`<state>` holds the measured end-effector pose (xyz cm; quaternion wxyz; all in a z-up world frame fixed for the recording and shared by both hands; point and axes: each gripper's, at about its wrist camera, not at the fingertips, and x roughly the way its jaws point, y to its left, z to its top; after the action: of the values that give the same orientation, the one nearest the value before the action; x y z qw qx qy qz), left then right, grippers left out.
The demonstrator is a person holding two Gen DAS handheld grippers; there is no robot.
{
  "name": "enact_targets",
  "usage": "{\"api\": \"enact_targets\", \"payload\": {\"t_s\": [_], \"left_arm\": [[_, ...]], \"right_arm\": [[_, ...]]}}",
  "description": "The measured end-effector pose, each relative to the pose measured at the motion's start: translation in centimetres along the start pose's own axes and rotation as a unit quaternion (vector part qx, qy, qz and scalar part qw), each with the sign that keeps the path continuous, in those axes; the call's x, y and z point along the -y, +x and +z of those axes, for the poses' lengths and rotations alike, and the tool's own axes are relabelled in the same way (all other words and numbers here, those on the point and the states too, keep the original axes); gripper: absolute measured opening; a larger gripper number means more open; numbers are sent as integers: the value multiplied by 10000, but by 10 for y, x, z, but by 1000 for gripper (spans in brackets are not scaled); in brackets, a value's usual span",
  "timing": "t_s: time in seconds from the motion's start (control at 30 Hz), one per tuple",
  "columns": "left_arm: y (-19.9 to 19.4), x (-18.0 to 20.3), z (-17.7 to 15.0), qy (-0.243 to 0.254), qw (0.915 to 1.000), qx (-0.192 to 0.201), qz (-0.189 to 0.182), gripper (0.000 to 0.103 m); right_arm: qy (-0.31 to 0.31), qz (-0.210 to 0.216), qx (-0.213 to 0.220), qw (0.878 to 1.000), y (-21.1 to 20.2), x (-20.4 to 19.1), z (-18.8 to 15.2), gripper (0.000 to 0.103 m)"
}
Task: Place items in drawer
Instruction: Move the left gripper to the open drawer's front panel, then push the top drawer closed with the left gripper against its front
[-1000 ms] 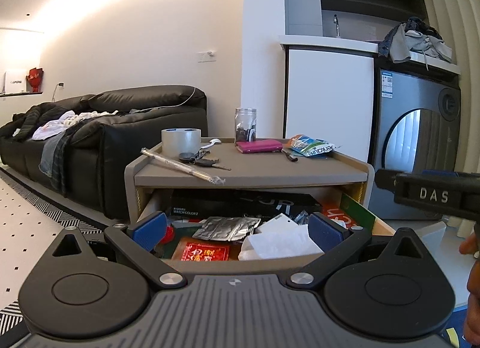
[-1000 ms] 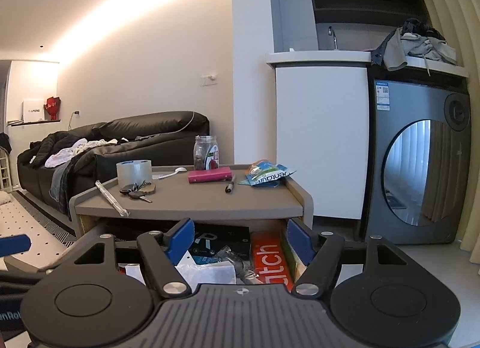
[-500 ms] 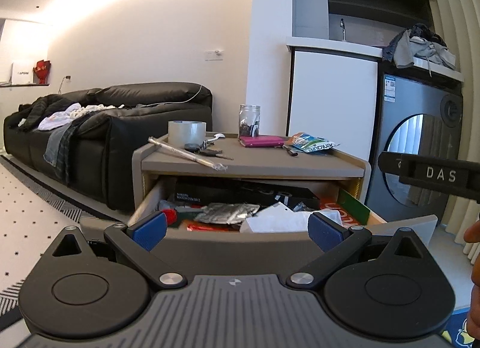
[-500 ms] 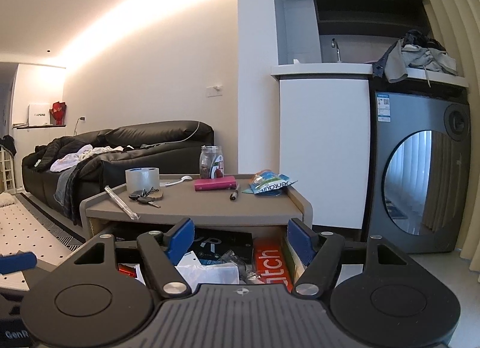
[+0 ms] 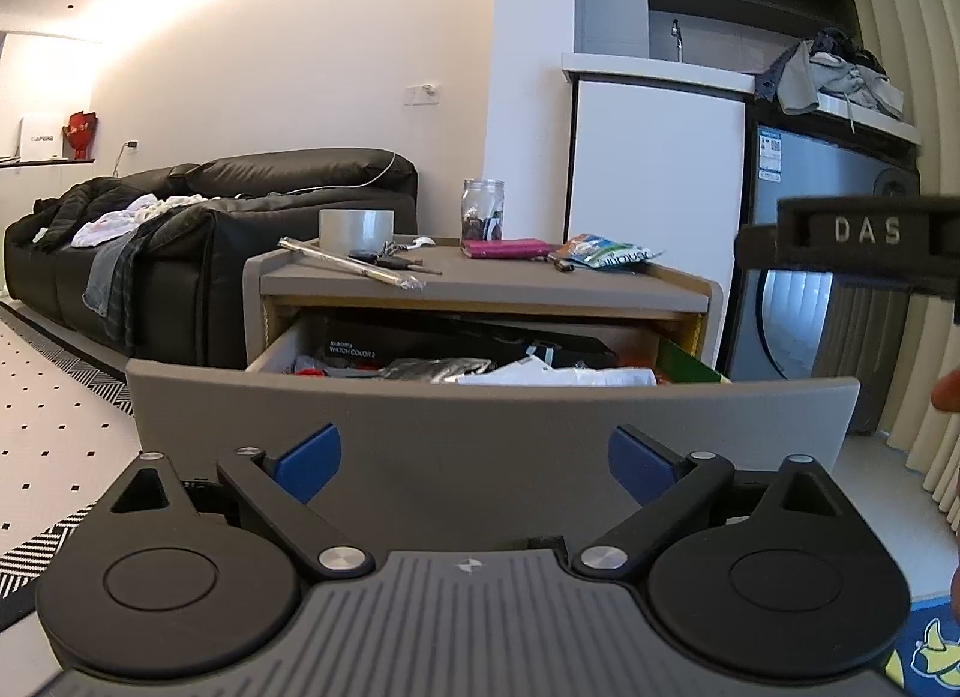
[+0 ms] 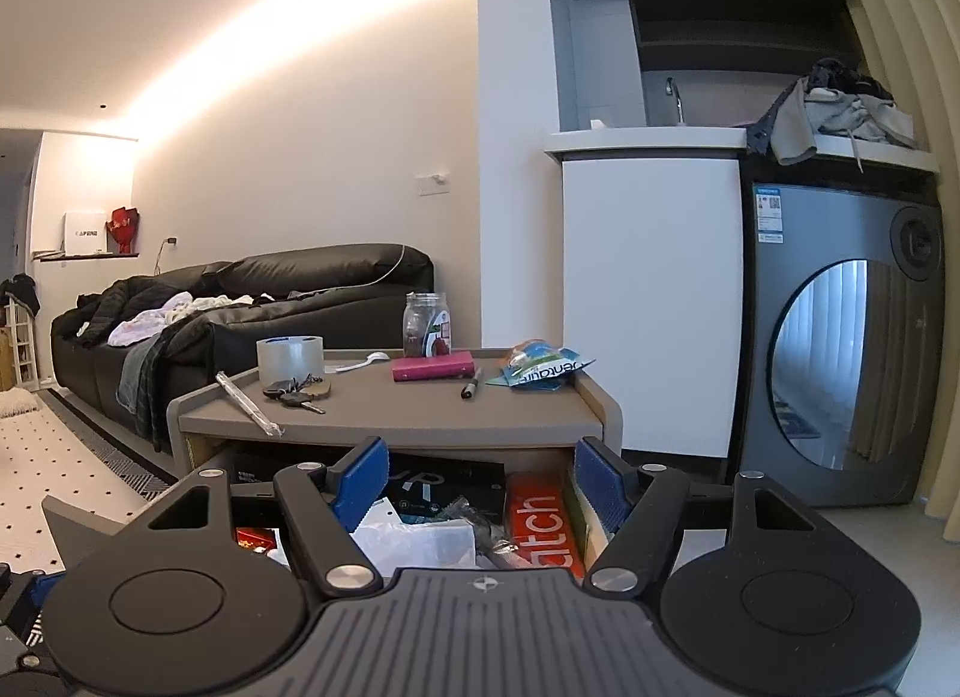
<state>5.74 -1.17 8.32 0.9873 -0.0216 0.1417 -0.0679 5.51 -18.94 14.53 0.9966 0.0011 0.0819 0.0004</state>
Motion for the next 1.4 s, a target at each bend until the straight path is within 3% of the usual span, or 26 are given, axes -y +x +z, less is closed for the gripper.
{"api": "enact_targets", "payload": {"t_s": [0.23, 0.53, 0.6, 0.93, 1.0, 1.4], "left_arm": [[5, 9, -11, 120, 9996, -206, 118, 87], [6, 20, -18, 177, 9994, -239, 152, 75], [7, 22, -20, 165, 9994, -258, 181, 63], [16, 32, -34, 203, 9984, -501, 189, 39], [17, 36, -37, 209, 9983, -493, 225, 28], [28, 47, -47, 228, 9977, -567, 291, 24]], "right_arm": [[270, 46, -91, 9996, -3, 6, -4, 72], [92, 97, -33, 9999, -8, 4, -4, 72], [98, 87, -26, 9999, -9, 6, -5, 72], [199, 37, -81, 9998, -10, 15, -10, 72], [202, 47, -97, 9997, -9, 15, -12, 72], [228, 40, -161, 9996, -10, 24, -16, 72]]}}
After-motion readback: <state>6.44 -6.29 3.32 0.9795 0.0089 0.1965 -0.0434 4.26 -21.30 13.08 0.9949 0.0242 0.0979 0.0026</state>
